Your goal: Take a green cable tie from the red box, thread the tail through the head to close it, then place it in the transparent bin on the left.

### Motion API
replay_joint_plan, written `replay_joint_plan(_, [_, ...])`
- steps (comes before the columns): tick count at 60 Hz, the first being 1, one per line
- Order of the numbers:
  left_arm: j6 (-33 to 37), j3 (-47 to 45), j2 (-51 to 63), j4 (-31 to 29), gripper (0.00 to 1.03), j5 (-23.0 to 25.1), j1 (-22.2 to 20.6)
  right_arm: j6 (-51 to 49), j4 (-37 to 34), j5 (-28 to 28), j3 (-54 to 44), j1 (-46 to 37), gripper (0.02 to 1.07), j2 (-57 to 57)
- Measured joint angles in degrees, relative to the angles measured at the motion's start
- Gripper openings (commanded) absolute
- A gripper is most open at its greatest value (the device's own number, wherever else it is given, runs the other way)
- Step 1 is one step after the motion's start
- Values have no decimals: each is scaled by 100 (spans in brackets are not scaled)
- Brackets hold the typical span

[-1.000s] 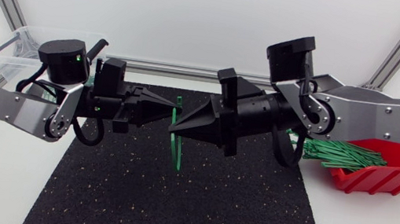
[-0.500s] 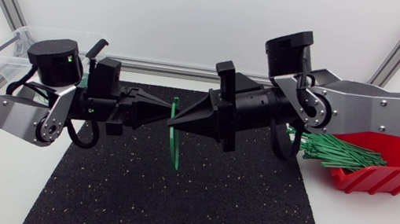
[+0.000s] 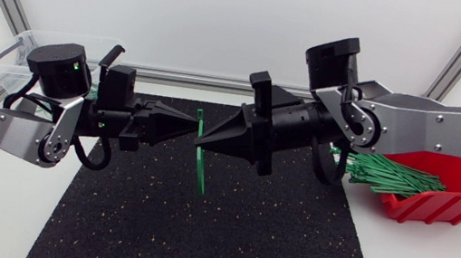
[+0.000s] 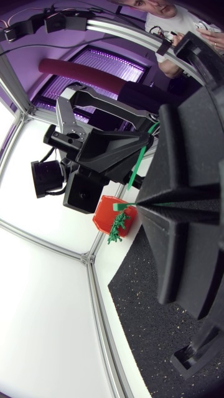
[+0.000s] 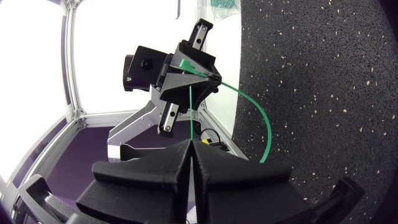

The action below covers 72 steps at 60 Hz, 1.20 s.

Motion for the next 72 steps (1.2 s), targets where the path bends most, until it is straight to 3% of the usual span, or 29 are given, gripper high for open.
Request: replay_joint_plan(72, [-146, -122, 55, 136, 4, 0, -79, 44, 4, -83, 214, -70, 8, 151])
